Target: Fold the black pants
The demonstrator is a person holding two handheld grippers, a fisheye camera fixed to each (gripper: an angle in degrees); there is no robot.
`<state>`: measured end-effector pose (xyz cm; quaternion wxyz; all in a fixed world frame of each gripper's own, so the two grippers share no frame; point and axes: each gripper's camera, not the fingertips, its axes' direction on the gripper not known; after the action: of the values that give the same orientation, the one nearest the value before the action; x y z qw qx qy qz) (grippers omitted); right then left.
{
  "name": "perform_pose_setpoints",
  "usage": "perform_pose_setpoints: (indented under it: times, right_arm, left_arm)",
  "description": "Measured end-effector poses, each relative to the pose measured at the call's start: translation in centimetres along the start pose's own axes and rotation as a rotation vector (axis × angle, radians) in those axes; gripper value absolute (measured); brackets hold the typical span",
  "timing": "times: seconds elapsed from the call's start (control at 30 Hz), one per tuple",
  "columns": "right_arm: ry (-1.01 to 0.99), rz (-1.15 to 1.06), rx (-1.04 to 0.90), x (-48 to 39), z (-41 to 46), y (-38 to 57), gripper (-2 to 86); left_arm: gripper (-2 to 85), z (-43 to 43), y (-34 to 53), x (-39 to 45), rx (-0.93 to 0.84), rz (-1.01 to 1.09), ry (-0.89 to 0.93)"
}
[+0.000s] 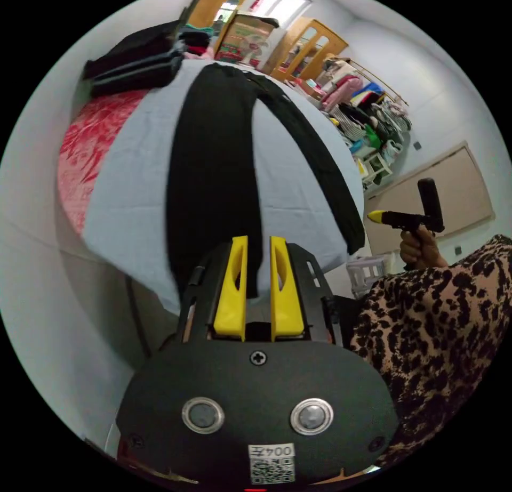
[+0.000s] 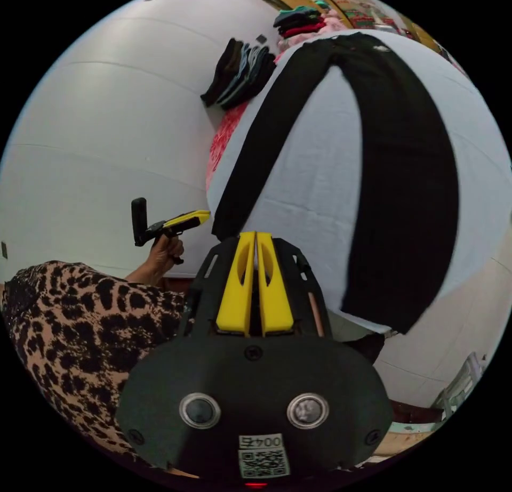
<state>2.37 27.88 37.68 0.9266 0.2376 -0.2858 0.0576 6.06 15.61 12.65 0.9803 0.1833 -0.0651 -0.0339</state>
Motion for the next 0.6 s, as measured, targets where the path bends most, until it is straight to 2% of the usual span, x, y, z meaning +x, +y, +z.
perform_pose_setpoints:
  times: [0.23, 0.3, 0.43, 0.6]
  right_arm:
    - [0.008, 0.007, 0.008, 8.5, -10.3, 5.8, -0.7]
    - [0.027, -0.004, 0.009, 10.1, -13.3, 6.2, -0.7]
    - [0.100, -0.040, -0.014, 12.7, -18.1, 5.4, -0.7]
    - [0.211, -0.086, -0.063, 13.1, -19.7, 2.8, 0.0]
  left_arm:
    - [6.5, 9.7, -5.6, 14.7, -0.076, 0.006, 0.052]
    - [5.8, 12.4, -7.3, 19.1, -0.149, 0.013, 0.042]
    - [4.6, 13.1, -9.3, 23.4, -0.172, -0.013, -0.022]
    - [3.6, 12.5, -10.5, 25.6, -0.182, -0.053, -0.096]
